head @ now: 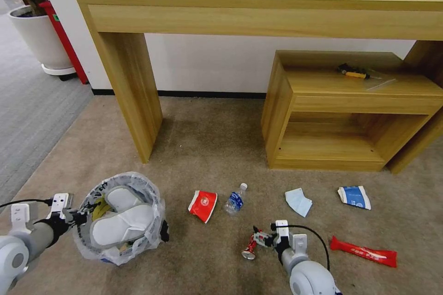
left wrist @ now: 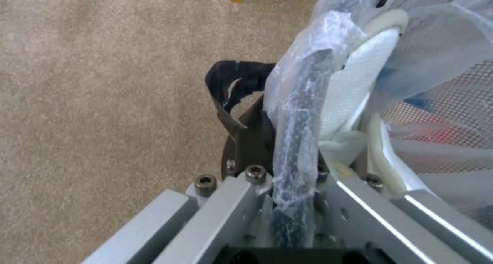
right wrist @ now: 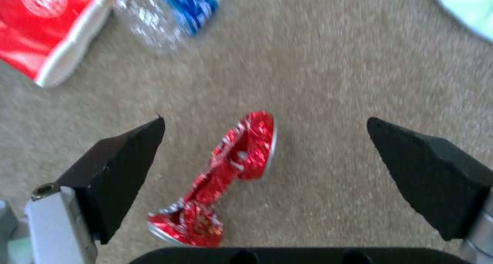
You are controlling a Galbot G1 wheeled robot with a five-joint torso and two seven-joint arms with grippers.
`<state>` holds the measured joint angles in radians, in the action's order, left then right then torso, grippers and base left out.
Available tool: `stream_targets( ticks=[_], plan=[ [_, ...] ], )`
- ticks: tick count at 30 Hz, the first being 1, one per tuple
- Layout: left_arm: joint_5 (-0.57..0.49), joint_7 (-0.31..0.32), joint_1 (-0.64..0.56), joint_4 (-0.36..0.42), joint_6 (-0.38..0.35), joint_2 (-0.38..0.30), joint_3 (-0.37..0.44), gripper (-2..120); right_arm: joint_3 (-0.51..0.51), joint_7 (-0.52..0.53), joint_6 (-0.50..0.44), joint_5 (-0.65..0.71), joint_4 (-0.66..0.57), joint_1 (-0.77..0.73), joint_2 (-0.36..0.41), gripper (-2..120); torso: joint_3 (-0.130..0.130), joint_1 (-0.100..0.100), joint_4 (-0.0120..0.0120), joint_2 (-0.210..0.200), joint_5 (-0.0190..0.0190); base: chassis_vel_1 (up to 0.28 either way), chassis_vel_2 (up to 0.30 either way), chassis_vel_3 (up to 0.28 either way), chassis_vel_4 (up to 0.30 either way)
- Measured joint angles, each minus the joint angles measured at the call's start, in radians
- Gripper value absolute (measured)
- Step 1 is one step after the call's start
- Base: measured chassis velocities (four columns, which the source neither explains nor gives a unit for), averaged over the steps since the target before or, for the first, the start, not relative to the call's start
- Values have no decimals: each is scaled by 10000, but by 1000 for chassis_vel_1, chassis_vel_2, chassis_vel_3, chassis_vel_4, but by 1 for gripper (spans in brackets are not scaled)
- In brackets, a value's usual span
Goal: Pick up the trash bin and place the garbage on the floor into it.
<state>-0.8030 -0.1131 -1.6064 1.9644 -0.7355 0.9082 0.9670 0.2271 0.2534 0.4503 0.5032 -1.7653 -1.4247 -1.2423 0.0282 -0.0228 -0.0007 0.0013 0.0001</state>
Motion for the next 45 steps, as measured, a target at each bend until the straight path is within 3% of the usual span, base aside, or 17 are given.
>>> stream_targets(
  ticks=[10,22,27,28,38,45],
  plan=[
    [76,30,-22,129,0,108,-87,0,-183,20,882,711,841,618,-107,100,1,-1,-1,0,0,0,0,0,0],
    [110,44,-48,292,0,201,-119,0,-1081,152,1553,903,2231,2080,-293,98,2,-2,0,0,0,0,0,0,0],
    [110,44,-55,298,0,201,-93,0,-1260,287,1893,1241,2383,2260,-329,82,2,-2,0,0,0,0,0,0,0],
    [109,44,-56,306,0,210,-92,0,-1319,294,1963,1312,2492,2305,-339,75,2,-2,-2,0,-1,0,0,0,0],
    [153,-58,-91,416,0,226,-83,0,-1641,306,1577,1728,3148,2701,-322,36,2,-2,-1,0,0,0,0,0,0],
    [154,-58,-116,489,0,180,-97,0,-1686,32,1257,1314,3281,2720,-297,29,1,-2,0,0,0,0,0,0,0]
  ],
)
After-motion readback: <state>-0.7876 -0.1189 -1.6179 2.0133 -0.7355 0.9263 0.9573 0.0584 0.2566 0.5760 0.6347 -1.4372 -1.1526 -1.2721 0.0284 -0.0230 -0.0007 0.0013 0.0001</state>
